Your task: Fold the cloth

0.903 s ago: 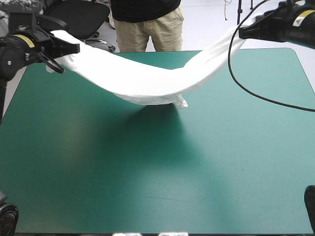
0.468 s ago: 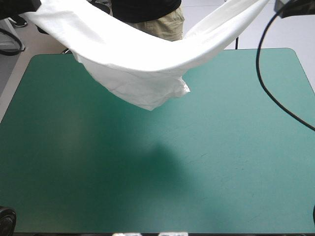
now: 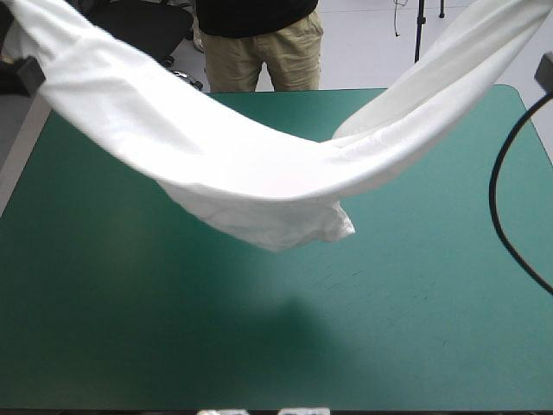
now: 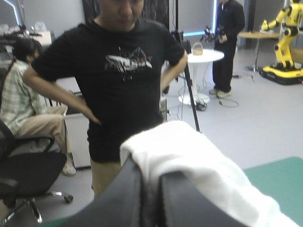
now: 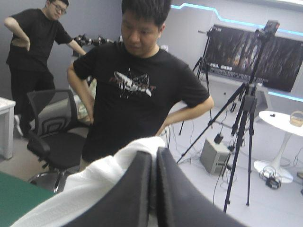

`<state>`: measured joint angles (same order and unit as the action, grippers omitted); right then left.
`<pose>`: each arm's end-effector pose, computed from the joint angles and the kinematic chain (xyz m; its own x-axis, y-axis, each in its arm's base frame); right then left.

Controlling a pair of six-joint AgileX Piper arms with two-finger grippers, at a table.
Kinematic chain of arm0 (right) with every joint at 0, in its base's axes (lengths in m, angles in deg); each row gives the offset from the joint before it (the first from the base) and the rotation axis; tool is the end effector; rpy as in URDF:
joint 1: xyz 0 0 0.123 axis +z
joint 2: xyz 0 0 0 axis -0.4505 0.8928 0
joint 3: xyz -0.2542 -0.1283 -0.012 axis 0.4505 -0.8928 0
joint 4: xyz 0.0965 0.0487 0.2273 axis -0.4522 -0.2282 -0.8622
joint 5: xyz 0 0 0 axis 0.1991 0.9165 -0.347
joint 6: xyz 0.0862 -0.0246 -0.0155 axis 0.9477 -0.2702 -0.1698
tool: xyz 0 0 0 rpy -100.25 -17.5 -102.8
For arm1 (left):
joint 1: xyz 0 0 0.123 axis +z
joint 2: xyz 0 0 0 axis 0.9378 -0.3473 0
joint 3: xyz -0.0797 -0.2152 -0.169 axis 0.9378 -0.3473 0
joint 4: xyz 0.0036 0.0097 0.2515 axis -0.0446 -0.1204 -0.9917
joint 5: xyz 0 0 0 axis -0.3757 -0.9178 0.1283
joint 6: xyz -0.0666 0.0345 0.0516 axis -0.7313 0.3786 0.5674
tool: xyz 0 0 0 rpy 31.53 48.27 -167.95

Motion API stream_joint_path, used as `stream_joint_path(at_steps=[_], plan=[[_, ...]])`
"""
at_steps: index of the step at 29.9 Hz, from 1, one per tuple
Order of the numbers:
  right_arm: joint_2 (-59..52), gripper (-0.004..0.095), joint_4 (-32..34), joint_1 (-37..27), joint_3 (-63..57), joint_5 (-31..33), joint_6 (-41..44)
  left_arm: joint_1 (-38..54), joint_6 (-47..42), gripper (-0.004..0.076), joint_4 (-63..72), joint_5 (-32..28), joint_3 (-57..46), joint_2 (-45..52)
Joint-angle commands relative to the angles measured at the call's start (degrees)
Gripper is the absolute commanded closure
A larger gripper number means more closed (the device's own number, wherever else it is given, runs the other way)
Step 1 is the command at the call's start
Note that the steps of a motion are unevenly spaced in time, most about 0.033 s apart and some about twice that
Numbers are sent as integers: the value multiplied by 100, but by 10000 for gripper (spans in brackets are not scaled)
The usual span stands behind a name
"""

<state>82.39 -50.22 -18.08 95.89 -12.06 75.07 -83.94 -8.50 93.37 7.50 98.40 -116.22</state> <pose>0.0894 0.0238 0.6625 0.1773 -0.1326 -0.9752 -0.2330 0.9571 -0.1725 0.1215 -0.0386 0.6438 0.0717 0.0728 -0.9948 0.3195 0.9431 0.0921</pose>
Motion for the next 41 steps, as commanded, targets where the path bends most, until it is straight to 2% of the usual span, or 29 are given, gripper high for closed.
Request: stream_joint_path(at_steps=[1, 8, 10, 14, 17, 27, 34, 41], plan=[[-447, 925, 74, -13, -804, -243, 44, -4, -15, 741, 170, -402, -1095, 661], [-619, 925, 78, -13, -2825, -52, 456, -4, -362, 741, 331, -459, -3580, 1003], [-559, 925, 68, -13, -3567, -425, 552, -4, -383, 741, 371, -759, -4383, 867], [-214, 925, 55, -13, -4691, -1486, 776, -4, -394, 741, 320, -1435, -5215, 242], [370, 925, 55, -13, -5044, -1908, 833, 30, -394, 741, 311, -1556, -5254, -503], [2292, 925, 55, -13, -4704, -1991, 789, 282, -458, 741, 332, -1641, -4518, -2573], [3167, 925, 239, -13, -4353, -2051, 789, 282, -458, 741, 84, -1697, -4019, -3257], [3633, 924, 521, -13, -4074, -1917, 938, 282, -458, 741, -487, -1769, -3977, -3518]])
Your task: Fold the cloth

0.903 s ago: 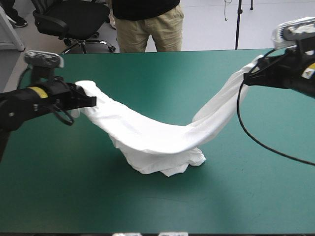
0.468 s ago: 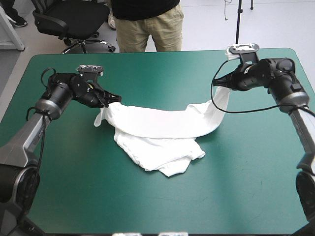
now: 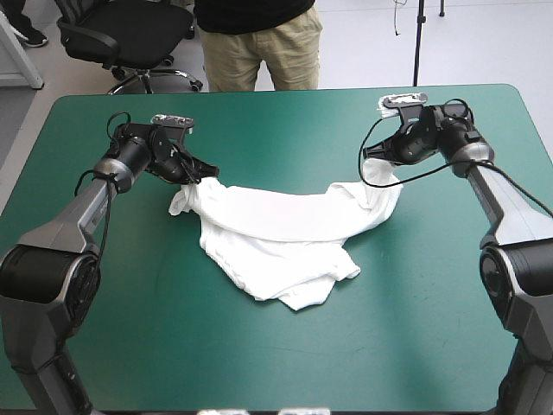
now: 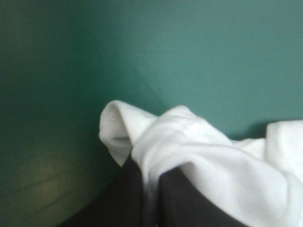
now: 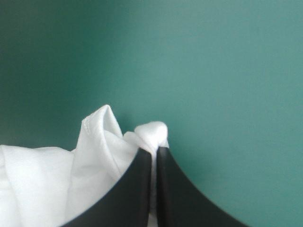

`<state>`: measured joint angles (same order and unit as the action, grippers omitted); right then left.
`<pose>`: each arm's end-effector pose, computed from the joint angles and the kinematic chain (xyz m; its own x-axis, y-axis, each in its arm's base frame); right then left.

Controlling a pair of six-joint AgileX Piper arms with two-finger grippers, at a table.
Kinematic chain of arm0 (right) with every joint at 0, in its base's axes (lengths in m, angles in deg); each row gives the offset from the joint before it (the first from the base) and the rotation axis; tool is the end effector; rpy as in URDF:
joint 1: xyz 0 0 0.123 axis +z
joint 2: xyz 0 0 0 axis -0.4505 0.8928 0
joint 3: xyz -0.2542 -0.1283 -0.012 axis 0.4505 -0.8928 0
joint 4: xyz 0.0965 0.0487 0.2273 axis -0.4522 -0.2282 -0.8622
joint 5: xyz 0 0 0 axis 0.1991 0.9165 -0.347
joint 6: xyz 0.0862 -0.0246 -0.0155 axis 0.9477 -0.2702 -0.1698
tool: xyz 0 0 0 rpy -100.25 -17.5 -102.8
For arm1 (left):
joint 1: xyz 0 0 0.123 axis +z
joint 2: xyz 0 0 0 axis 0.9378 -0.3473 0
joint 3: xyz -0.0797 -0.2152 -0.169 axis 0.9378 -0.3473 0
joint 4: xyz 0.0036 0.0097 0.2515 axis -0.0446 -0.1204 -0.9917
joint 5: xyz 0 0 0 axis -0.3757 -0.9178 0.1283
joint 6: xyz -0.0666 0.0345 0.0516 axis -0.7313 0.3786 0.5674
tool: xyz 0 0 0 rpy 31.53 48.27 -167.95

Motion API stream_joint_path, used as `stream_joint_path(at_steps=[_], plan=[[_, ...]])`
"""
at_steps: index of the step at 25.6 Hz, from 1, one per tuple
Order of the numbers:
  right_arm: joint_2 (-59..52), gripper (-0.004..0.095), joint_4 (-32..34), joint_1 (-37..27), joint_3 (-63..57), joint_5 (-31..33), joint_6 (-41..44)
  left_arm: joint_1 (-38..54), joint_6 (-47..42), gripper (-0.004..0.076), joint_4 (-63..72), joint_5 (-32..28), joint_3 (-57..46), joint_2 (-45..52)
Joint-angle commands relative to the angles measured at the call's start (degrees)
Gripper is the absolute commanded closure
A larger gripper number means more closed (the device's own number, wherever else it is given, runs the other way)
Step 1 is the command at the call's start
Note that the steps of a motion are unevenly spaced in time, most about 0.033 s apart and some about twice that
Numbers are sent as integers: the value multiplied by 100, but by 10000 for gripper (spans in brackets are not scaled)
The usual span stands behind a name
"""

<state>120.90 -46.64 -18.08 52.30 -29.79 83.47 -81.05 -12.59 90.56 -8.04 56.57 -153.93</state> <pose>0.4316 0.0700 0.2800 -0.8194 -0.1496 -0.5533 -0.1946 0.9806 0.0231 0.4144 -0.0863 0.2532 -0.8549 0.2031 -0.4774 0.2381 0.9712 -0.0132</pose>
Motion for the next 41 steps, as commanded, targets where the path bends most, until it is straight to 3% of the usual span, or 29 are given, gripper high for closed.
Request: stream_joint_path(at_steps=[1, 4, 6, 7, 11, 12, 14, 18, 23, 28, 31, 41], plan=[[-189, 924, 229, -13, 318, -113, 190, -7, -49, 741, -317, -216, 210, 233], [-134, 869, 340, -13, 358, -42, 322, -7, -59, 733, -603, -230, 219, 166], [-134, 756, 340, -13, 358, -30, 322, -7, -59, 671, -583, -239, 232, 173], [-134, 680, 340, -13, 358, -30, 322, -7, -59, 623, -536, -239, 247, 173], [-155, 382, 159, -13, 531, 344, 322, -7, -59, 308, -309, 124, 630, 187], [-160, 353, 147, -13, 625, 575, 322, -7, -59, 226, -344, 295, 774, 238], [-249, 342, 147, -13, 851, 985, 322, -7, -59, 167, -515, 506, 980, 386], [-789, 370, 98, -13, 1035, 1508, 283, -7, -59, 212, -1187, 847, 1085, 1045], [-1582, 388, 1, -13, 1035, 2273, 213, 2, 66, 236, -1081, 1468, 1059, 1709], [-2064, 399, 1, -13, 1022, 2251, 189, 59, -98, 236, -1099, 1491, 916, 1959], [-2130, 399, 1, -13, 1022, 2318, 189, 356, -200, 236, -491, 1832, 917, 1688], [-2083, 444, -108, -13, 1022, 2255, 200, 414, 140, 277, -248, 1715, 917, 327]])
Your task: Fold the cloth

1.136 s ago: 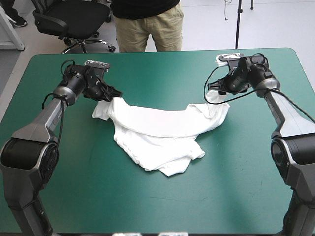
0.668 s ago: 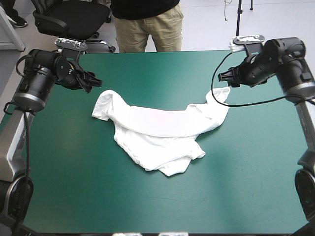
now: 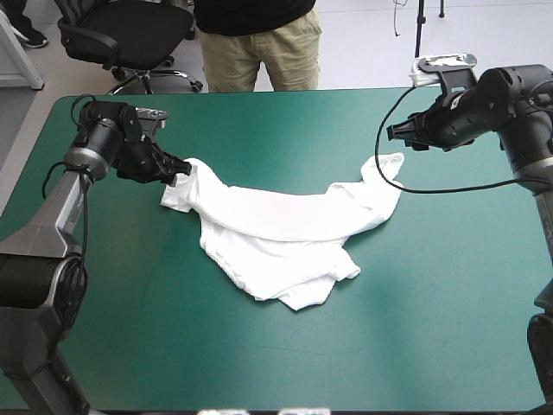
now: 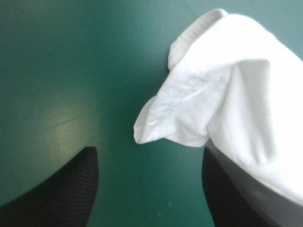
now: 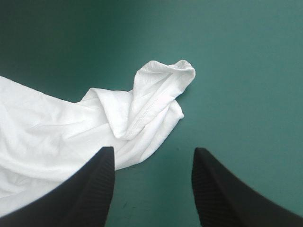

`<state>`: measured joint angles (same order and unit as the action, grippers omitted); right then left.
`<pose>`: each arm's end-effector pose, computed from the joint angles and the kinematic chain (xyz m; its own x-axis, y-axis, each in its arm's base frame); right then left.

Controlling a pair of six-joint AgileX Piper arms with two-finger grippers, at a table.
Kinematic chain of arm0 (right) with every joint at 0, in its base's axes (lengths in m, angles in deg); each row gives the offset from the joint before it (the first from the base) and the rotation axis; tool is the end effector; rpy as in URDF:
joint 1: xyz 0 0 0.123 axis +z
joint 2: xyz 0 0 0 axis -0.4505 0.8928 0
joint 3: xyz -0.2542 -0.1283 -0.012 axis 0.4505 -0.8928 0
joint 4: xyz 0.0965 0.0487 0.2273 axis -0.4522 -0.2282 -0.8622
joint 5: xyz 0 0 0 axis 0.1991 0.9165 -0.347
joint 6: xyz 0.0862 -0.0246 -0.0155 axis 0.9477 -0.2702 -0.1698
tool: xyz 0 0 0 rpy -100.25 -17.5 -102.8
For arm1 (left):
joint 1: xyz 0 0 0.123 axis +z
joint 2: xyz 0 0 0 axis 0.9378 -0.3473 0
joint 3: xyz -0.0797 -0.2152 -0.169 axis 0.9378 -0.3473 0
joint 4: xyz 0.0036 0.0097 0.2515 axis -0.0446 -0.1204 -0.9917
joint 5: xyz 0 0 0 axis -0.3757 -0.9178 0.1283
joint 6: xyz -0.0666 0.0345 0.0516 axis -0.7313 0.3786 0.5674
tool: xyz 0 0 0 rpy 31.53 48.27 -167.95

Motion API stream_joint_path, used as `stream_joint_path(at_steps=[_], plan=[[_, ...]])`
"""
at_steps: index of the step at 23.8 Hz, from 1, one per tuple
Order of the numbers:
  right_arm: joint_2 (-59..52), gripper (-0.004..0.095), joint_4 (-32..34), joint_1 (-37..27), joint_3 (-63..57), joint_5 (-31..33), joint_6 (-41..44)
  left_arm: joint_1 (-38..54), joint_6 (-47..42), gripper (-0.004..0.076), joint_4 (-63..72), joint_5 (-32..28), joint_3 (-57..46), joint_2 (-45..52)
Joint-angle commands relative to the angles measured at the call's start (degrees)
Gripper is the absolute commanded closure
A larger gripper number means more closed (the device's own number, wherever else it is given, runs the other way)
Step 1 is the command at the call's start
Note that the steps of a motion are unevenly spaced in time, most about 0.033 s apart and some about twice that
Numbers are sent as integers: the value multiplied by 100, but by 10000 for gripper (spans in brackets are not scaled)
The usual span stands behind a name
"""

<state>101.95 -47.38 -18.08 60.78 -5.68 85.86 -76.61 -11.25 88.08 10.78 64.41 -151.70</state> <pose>0.3279 0.0564 0.4314 -0.7910 -0.1206 -0.5998 -0.1911 0.9800 0.0550 0.4013 -0.0488 0.2964 -0.9213 0.1961 -0.3359 0.1983 0.9797 0.0281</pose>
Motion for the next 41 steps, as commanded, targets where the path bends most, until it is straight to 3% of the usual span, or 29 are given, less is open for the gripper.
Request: stream_joint_path(at_steps=[1, 16, 19, 20, 24, 25, 27, 29, 35, 41], plan=[[-145, 445, -57, -13, 174, -178, -27, -41, 6, 278, 0, -166, 133, 2], [47, 450, -291, -13, 174, -224, -27, -118, 61, 300, 54, -265, 133, -731], [47, 450, -291, -13, 174, -186, -27, -219, 163, 404, 89, -249, 133, -823], [47, 450, -291, -13, 174, -110, -27, -254, 308, 489, 142, -200, 133, -895], [47, 450, -446, -13, 174, -5, -39, -285, 319, 703, 184, 59, 133, -1127], [35, 450, -509, -13, 174, -5, -70, -285, 319, 734, 184, 73, 133, -1127], [23, 450, -1265, 25, 174, -5, -401, -285, 304, 741, 117, 73, 133, -1131], [-58, 450, -1214, 375, 165, -5, -490, -273, 261, 741, 120, 63, 133, -1131], [-442, 446, 186, 1944, -783, -5, -380, -273, 245, 741, 120, 9, 133, -1131], [-464, 304, 147, 2931, -1473, -5, -246, -273, 167, 741, 143, -23, 133, -1131]])
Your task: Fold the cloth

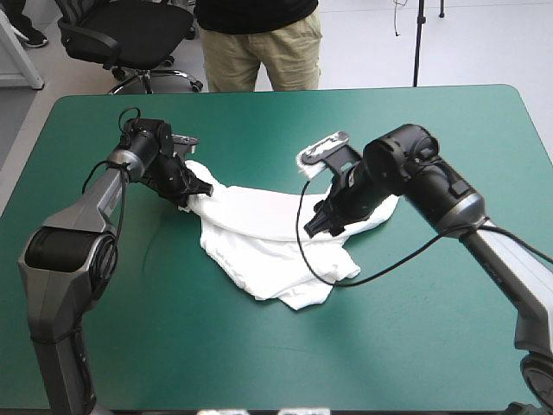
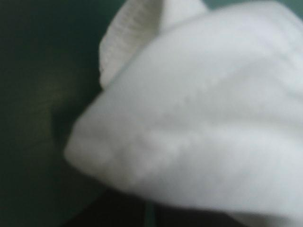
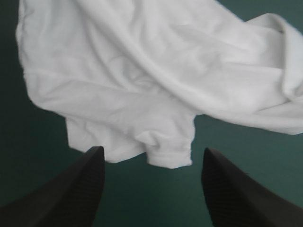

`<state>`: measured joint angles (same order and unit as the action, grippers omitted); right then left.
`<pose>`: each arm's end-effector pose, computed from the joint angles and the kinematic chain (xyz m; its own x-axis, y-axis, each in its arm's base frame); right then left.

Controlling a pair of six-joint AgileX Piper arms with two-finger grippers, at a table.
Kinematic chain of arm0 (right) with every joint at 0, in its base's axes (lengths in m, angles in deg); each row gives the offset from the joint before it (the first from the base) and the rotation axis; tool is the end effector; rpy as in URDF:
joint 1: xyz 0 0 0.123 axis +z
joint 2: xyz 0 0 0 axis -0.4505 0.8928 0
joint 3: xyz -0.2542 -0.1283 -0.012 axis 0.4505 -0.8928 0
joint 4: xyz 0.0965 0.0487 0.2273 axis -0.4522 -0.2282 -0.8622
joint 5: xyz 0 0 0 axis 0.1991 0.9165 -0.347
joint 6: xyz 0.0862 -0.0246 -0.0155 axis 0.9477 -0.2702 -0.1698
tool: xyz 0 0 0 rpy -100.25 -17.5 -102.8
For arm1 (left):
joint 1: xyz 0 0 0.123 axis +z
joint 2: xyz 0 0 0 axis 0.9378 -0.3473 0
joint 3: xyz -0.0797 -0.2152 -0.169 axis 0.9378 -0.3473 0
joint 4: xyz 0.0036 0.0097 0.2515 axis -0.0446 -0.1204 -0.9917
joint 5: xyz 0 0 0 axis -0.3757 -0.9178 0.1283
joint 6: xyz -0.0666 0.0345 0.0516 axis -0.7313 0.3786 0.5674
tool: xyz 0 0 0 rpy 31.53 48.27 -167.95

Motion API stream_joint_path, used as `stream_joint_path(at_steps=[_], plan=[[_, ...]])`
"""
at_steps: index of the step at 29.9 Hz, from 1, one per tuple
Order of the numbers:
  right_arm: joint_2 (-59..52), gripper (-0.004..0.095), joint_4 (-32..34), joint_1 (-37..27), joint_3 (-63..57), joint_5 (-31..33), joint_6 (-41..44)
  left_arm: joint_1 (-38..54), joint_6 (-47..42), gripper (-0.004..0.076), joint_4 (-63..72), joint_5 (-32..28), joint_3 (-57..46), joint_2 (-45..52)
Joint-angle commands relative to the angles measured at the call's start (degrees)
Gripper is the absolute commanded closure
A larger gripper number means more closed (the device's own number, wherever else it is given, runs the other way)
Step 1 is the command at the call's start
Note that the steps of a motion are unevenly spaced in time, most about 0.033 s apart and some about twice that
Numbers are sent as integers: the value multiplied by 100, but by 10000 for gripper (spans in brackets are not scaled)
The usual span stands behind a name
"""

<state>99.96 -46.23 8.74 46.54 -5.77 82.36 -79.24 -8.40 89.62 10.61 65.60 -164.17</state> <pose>0.2597 0.1909 0.3716 -0.6980 -0.5803 -0.4196 -0.6452 0.7638 0.0168 0.4289 -0.0745 0.2105 -0.9471 0.2831 -0.1513 0.2872 0.9578 -0.0058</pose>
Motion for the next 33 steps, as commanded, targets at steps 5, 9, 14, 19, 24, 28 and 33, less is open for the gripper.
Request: stream_joint_path(at_steps=[5, 9, 14, 19, 24, 28, 33], plan=[[-264, 305, 397, 322, -593, 4, 681, 58, -156, 741, 130, -30, 14, 116], [-264, 303, 604, 164, -1101, -110, 668, 104, -156, 741, 253, -100, 14, 116], [-253, 303, 604, 107, -1711, -691, 644, 104, -156, 741, 253, -120, 14, 116], [-10, 303, 615, 107, -2115, -1229, 775, 104, -156, 741, 253, -120, 14, 116], [390, 304, 626, 65, -2111, -1512, 887, 104, -156, 741, 263, -95, 14, 116], [684, 304, 599, -155, -2111, -1535, 863, 104, -156, 741, 305, -81, 14, 116], [979, 309, 256, -344, -2111, -1640, 479, 104, -156, 741, 406, -138, 14, 116]])
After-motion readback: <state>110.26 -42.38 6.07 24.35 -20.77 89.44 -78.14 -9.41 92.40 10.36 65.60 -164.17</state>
